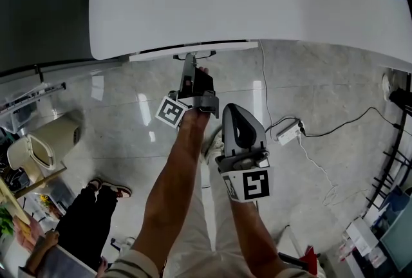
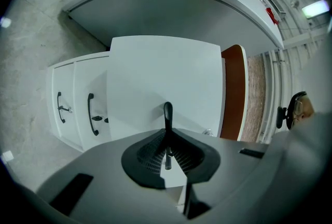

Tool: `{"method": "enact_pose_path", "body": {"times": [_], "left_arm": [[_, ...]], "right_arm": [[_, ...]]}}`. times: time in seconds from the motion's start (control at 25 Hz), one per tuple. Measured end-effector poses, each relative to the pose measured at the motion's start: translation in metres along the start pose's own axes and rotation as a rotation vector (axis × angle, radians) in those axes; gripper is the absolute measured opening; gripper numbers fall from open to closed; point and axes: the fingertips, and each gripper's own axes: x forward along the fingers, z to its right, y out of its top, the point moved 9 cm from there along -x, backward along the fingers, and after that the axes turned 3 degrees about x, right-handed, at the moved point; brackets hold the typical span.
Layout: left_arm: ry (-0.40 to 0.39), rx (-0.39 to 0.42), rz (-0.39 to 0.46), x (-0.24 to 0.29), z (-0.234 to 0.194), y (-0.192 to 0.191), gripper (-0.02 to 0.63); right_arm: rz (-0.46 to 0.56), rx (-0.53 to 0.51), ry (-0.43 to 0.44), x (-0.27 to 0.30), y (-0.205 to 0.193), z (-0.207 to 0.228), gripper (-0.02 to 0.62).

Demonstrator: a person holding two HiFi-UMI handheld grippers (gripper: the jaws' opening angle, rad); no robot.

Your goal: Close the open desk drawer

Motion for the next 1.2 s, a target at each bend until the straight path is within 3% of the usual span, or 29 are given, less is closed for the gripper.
{"method": "enact_pose_path", "body": {"times": [0.56,1.2], "left_arm": [[0.024,0.005,0.014,0.029,-0.003,0.009,0.026],[0.035,0.059,-0.035,0.070,-0.004,0.027,0.029]], "right_arm": [[-0.018,0.002,-0.006,0.009,-0.002,0.004,0.011],[-0.027,0.008,-0.014,0.019,0.003,0.006,0.011]]}}
